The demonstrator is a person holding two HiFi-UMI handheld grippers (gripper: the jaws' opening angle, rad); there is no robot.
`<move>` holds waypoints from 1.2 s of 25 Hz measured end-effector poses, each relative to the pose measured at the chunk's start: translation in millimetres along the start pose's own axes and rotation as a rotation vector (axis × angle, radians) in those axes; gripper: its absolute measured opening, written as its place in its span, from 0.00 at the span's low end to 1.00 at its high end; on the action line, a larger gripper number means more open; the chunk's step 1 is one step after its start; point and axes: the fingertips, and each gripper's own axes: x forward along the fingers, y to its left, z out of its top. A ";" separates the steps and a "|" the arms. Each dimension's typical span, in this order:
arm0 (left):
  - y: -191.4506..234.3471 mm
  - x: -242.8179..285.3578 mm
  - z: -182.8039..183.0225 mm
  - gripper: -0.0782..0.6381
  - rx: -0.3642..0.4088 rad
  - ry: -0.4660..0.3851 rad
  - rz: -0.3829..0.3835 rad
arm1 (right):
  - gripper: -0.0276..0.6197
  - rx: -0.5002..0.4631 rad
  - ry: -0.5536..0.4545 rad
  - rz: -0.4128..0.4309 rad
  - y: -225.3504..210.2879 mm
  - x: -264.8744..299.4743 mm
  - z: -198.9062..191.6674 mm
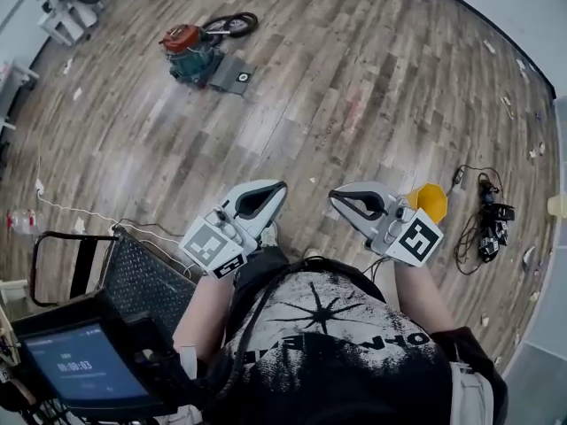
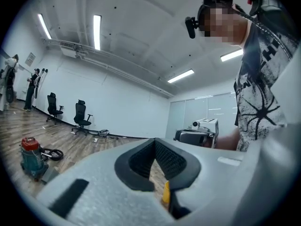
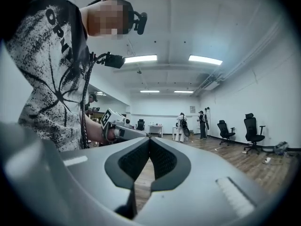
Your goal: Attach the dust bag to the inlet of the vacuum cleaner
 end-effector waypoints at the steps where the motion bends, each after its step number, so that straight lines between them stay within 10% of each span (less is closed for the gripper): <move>1: 7.2 0.4 5.0 0.11 0.017 0.000 -0.013 | 0.05 0.002 0.000 -0.007 -3.7 7.0 2.9; 19: 195.5 -53.7 15.7 0.11 0.090 0.040 -0.105 | 0.05 -0.065 0.069 -0.082 -83.1 197.6 12.1; 30: 215.2 -53.3 7.3 0.11 0.080 0.059 -0.039 | 0.05 -0.071 0.095 -0.026 -112.4 212.6 -1.2</move>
